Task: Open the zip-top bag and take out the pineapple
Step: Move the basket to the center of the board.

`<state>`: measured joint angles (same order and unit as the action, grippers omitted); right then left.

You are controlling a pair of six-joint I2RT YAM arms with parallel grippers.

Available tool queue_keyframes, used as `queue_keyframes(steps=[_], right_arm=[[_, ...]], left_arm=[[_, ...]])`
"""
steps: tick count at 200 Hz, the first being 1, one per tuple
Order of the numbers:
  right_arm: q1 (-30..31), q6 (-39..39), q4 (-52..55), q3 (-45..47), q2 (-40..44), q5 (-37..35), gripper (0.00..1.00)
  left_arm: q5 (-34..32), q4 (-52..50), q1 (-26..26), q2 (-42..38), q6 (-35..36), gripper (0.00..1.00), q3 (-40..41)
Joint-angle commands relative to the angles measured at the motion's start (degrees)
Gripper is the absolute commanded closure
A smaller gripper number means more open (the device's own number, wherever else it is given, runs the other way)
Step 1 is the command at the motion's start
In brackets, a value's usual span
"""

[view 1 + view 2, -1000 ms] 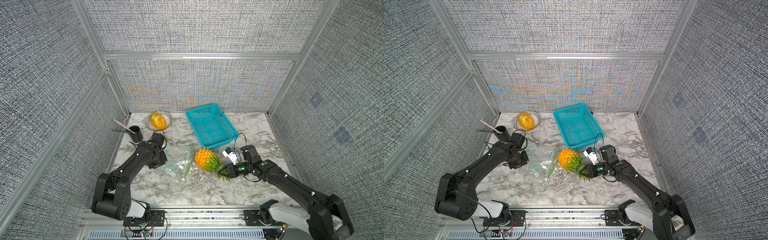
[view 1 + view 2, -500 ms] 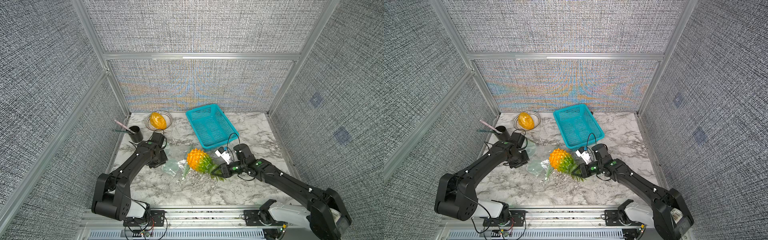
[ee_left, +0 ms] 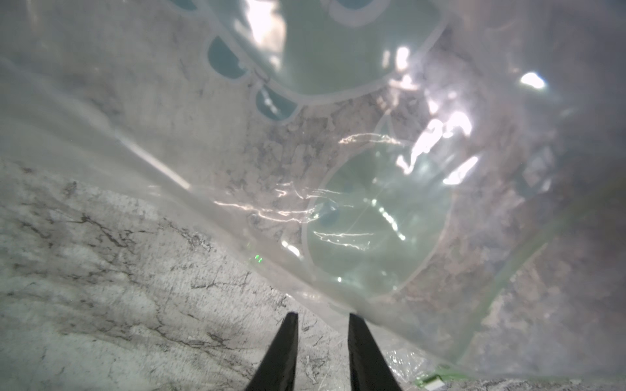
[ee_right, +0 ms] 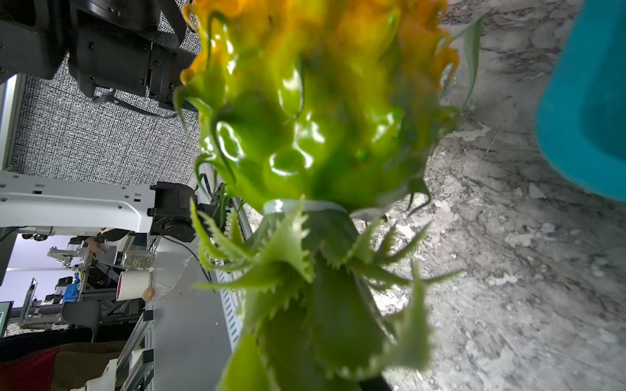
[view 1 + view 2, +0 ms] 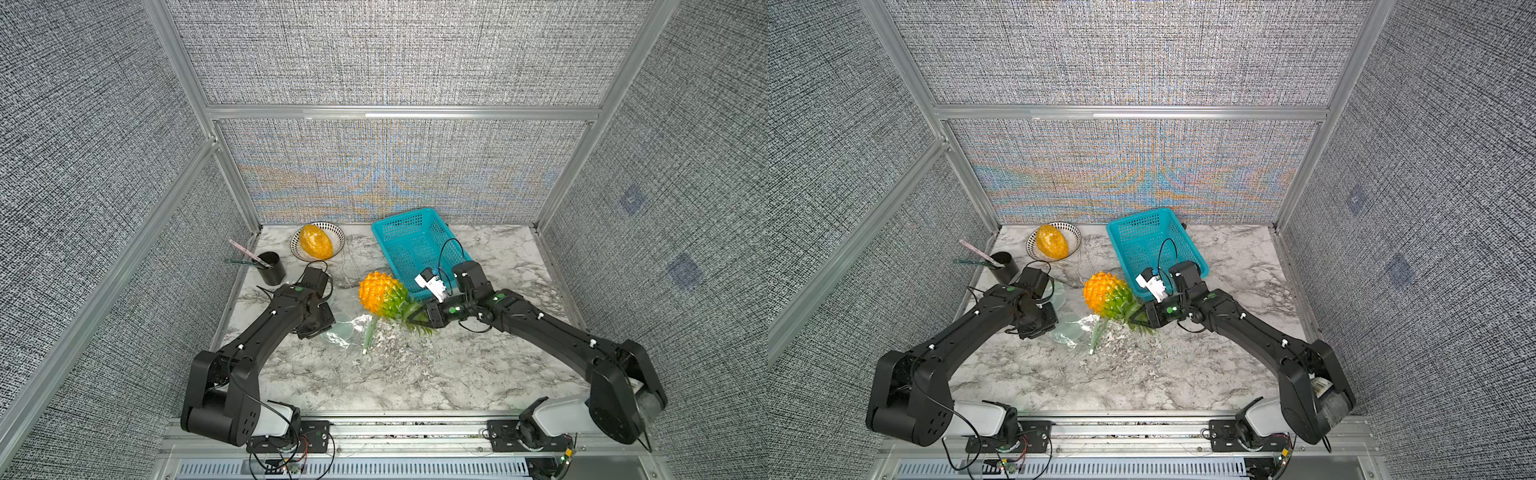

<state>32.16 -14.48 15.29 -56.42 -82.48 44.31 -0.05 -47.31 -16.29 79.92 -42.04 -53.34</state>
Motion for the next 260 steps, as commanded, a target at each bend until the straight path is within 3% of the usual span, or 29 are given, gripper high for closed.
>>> queue_keyframes(steps=[1,72,141,206,260], right_arm=[[-0.08,3.18,-0.34,-2.02,-1.84,2.11,0.88],[-2.67,7.34,1.85,-10.08,-8.02,2.2,0.88],[-5.19,11.57,5.76,-23.37,-18.08,3.42,0.89],[-13.78,9.99,5.19,-33.94,-26.49,2.65,0.88],[-15.64,5.83,1.66,-36.81,-35.75,-2.76,0.89]], left_arm=[[-0.38,-0.11,0.03,-0.18,-0.23,0.71,-0.04],[-3.82,-3.69,-1.0,0.59,2.16,0.71,-4.72],[-4.64,-3.93,-1.2,0.91,2.05,0.71,-5.03],[-4.85,-4.59,-1.2,0.88,2.75,0.7,-5.97],[-3.79,-4.44,-1.2,0.59,3.09,0.69,-6.12]])
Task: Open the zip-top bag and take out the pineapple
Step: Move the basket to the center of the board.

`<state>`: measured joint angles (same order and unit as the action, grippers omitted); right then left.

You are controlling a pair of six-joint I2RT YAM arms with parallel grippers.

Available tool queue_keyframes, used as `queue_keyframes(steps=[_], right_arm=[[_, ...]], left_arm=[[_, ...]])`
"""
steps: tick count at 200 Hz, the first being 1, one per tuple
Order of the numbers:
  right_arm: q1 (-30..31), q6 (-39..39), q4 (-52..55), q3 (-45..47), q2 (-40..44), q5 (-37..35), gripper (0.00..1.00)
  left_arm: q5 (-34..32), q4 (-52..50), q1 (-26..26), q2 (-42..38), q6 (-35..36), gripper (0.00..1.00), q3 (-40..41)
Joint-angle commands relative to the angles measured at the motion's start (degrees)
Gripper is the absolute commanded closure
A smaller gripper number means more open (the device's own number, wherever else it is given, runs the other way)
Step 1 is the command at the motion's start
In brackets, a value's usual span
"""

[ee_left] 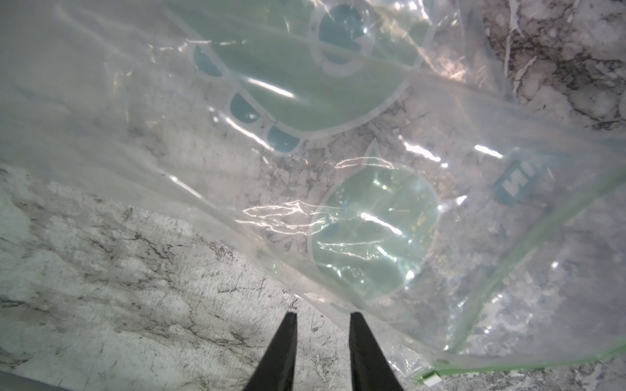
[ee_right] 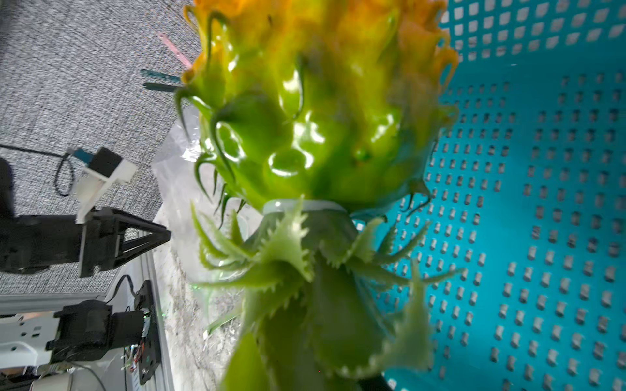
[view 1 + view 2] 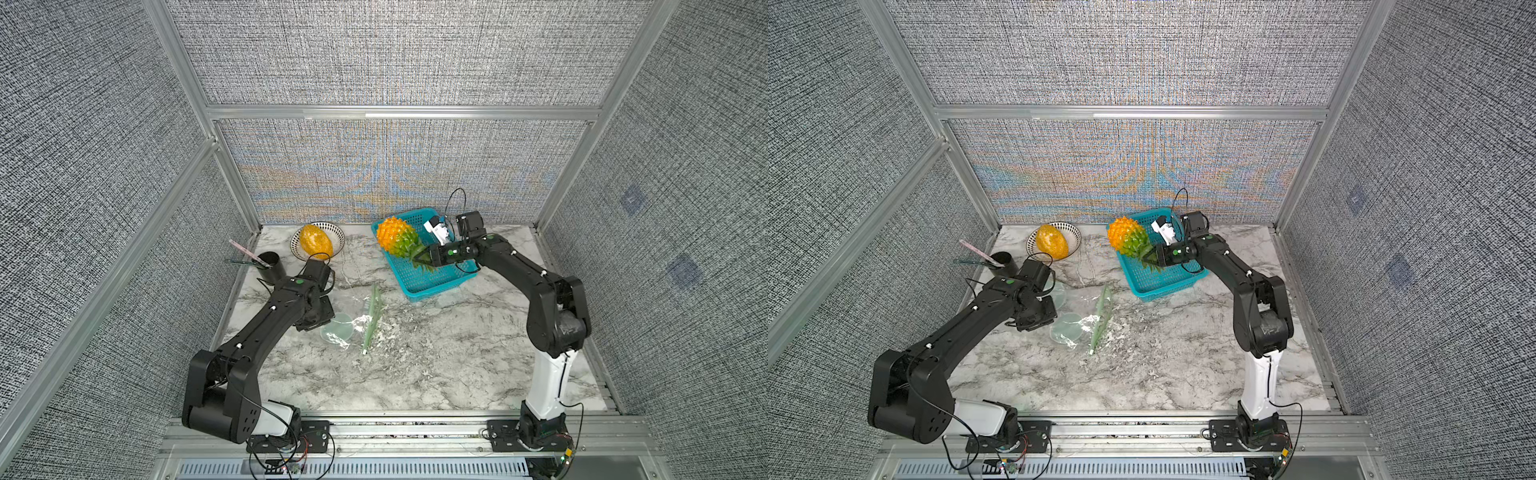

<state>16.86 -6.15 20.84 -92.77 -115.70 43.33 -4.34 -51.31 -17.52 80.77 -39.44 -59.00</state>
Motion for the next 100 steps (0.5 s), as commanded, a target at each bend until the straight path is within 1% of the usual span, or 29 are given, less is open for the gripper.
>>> queue_keyframes(steps=[1,35,55,59,63,69,73,78,87,100], right_arm=[[-0.34,-2.57,-3.97,-0.47,-2.65,-1.77,0.89],[-0.71,-5.79,-4.11,-2.6,-8.33,-1.66,0.89],[-0.78,-5.86,-2.82,-3.07,-8.51,-4.18,0.8],[-0.75,-5.76,-2.39,-3.11,-8.27,-4.65,0.75],[-0.78,-5.68,-1.88,-3.24,-8.06,-5.13,0.66],[-0.73,-5.38,-0.87,-3.6,-7.69,-5.86,0.48],[-0.76,-5.15,-0.12,-3.87,-7.37,-6.42,0.4],[-0.77,-4.87,0.82,-4.14,-6.92,-7.28,0.34],[-0.78,-4.45,2.08,-4.19,-5.71,-8.95,0.28],[-0.78,-4.14,3.26,-3.69,-3.47,-11.15,0.13]], left_arm=[[0.52,-0.41,0.03,-0.26,0.5,0.69,-0.39],[1.19,-0.11,0.02,-0.54,0.4,0.69,0.11],[1.51,0.27,0.03,-0.62,0.24,0.68,0.12],[1.53,0.47,0.03,-0.57,0.24,0.68,0.09],[1.55,0.58,0.01,-0.55,0.2,0.68,0.07],[1.67,0.82,-0.05,-0.52,0.15,0.68,0.12],[1.7,0.98,-0.1,-0.39,0.11,0.68,0.17],[1.79,1.07,-0.06,-0.28,0.07,0.68,0.18],[2.11,1.52,-0.11,-0.01,-0.02,0.68,0.19],[2.32,1.98,-0.16,0.41,-0.11,0.68,0.26]])
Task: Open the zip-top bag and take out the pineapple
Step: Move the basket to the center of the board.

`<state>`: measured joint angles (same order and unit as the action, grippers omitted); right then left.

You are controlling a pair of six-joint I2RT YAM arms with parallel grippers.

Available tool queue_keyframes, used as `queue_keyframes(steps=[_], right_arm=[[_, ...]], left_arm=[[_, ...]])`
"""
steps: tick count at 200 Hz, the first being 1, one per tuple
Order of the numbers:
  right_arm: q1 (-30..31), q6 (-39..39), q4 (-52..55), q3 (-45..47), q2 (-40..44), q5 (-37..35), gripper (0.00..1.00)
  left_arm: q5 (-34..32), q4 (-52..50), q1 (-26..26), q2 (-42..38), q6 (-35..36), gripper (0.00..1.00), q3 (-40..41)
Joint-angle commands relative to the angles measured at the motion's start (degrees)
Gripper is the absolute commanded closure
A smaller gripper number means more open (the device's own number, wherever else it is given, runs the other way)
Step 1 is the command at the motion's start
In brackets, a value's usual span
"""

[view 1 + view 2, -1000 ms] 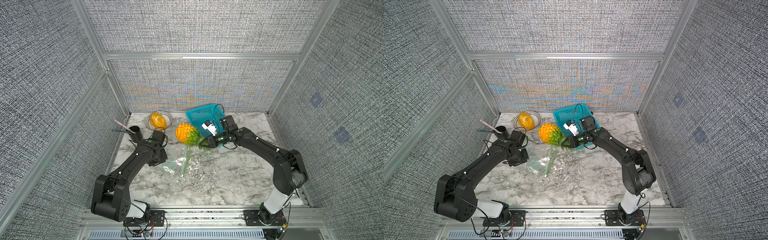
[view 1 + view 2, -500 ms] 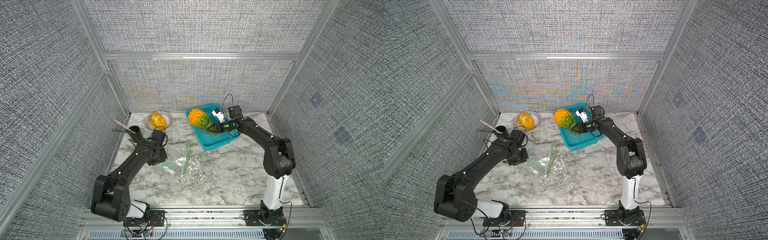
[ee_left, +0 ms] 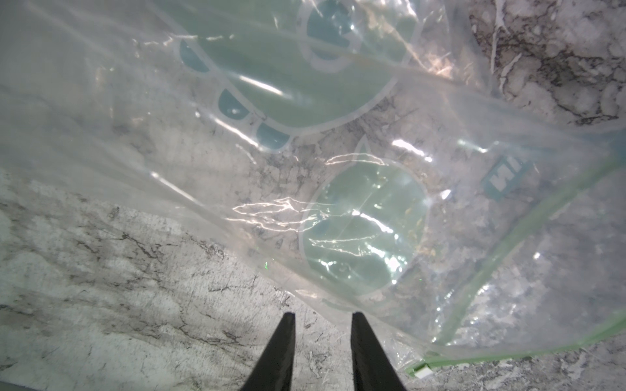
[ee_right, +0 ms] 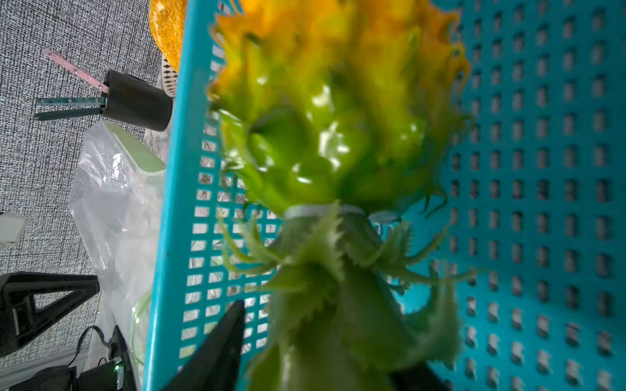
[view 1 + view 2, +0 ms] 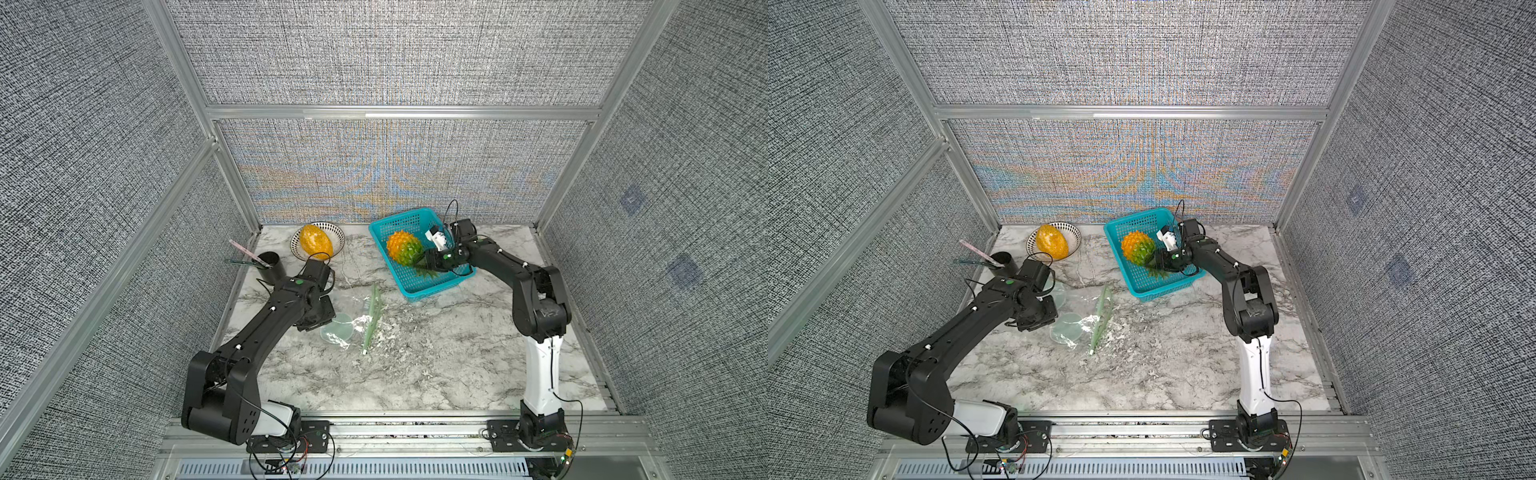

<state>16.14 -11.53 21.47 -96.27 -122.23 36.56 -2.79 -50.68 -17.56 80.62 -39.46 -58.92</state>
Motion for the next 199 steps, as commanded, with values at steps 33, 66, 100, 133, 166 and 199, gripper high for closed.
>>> queue_keyframes(steps=[33,66,100,133,166,199], right_arm=[[-0.05,2.99,6.37,-0.22,8.12,-10.01,0.02],[-0.81,5.29,9.99,2.42,13.41,-17.88,0.02],[-2.57,4.7,10.02,8.92,21.23,-23.77,0.02],[-3.99,2.62,0.25,18.58,26.79,-19.89,0.02],[-4.05,2.22,3.42,9.2,14.87,-11.33,0.19],[-4.07,0.31,1.59,2.95,8.16,-6.72,0.61]], left_arm=[[0.34,2.13,-0.19,1.22,-0.18,0.68,-0.32],[-0.8,2.97,-0.2,0.98,0.9,0.66,-1.61],[-2.38,3.56,-0.19,0.56,3.67,0.57,-3.43],[-4.19,4.98,-0.19,-0.98,4.75,0.51,-3.05],[-3.14,4.4,-0.19,0.26,5.01,0.51,-3.31],[-3.96,3.6,-0.19,-2.82,4.19,0.51,-1.24]])
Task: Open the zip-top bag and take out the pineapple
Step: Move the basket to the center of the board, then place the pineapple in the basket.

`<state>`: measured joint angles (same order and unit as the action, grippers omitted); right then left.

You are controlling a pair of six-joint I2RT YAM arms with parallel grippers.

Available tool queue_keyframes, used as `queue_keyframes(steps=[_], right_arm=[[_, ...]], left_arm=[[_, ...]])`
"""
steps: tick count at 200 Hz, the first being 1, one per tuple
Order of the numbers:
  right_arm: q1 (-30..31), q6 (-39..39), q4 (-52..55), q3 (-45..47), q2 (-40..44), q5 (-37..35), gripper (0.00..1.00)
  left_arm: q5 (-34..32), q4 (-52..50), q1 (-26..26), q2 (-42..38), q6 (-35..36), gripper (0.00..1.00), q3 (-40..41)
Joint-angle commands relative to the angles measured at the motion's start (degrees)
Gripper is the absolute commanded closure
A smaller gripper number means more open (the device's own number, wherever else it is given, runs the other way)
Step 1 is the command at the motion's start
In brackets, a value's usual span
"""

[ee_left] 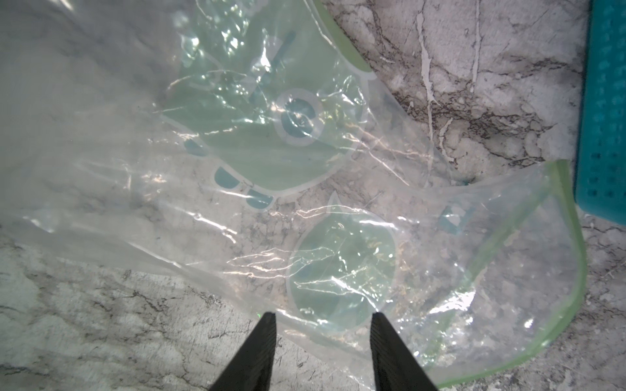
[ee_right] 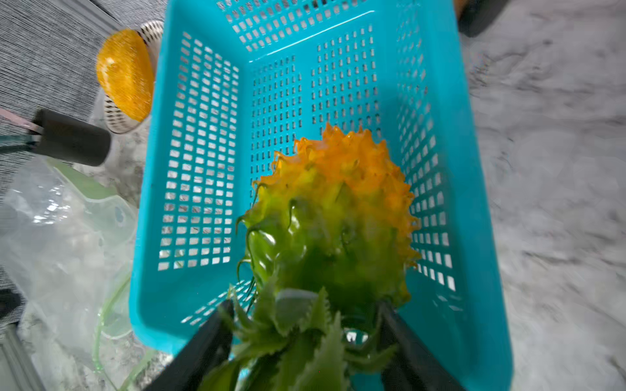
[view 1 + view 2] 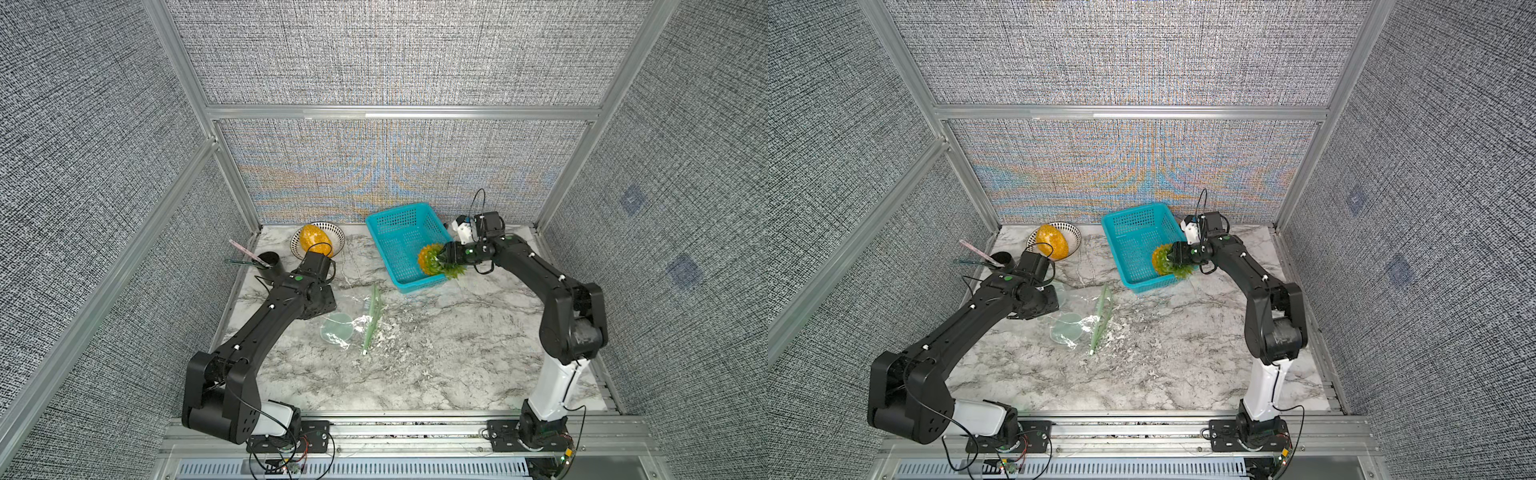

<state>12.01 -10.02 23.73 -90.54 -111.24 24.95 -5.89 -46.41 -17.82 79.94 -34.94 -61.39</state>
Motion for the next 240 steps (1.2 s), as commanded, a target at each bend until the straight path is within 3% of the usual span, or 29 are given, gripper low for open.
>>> queue_keyframes(steps=[1,19,31,69,92,121,181,202,211,220,240], right_arm=[[0.05,-1.26,-0.73,-3.01,-3.01,4.95,0.62],[0.04,-1.83,-0.32,-6.97,-5.93,6.73,0.78],[0.12,-2.39,0.15,-9.75,-7.41,8.17,0.83],[0.19,-4.01,-2.1,-15.91,-8.76,13.96,0.86],[0.46,-5.83,-7.12,-18.77,-10.4,20.46,0.87],[1.23,-10.57,-14.19,-21.03,-13.29,22.84,0.88],[4.75,-31.79,-47.94,-20.64,-25.55,21.64,0.9],[5.71,-36.36,-50.21,-26.58,-32.29,19.7,0.9],[6.09,-35.75,-47.13,-30.07,-34.77,18.92,0.89],[6.52,-33.18,-40.42,-34.12,-36.63,17.87,0.82],[7.24,-24.65,-26.18,-38.04,-36.95,13.44,0.44]], left_arm=[[-0.87,-0.64,0.07,-2.33,-0.41,0.51,1.34],[-1.23,-1.09,0.07,-4.86,-1.5,0.51,3.54],[-1.34,-1.33,0.07,-6.61,-2.33,0.51,5.0],[-3.12,-2.7,0.07,-10.28,-3.93,0.52,6.76],[-4.0,-3.63,0.05,-10.51,-4.14,0.52,5.78],[-3.04,-4.86,0.07,-10.07,-3.21,0.52,4.36],[-1.96,-7.99,0.04,-11.28,-1.71,0.52,1.72],[-1.99,-9.1,0.07,-12.11,-1.88,0.52,1.2],[-2.02,-9.43,0.06,-12.61,-2.01,0.52,1.18],[-2.07,-9.4,0.02,-13.18,-2.0,0.52,1.31],[-2.1,-9.1,0.07,-14.24,-2.15,0.52,2.08]])
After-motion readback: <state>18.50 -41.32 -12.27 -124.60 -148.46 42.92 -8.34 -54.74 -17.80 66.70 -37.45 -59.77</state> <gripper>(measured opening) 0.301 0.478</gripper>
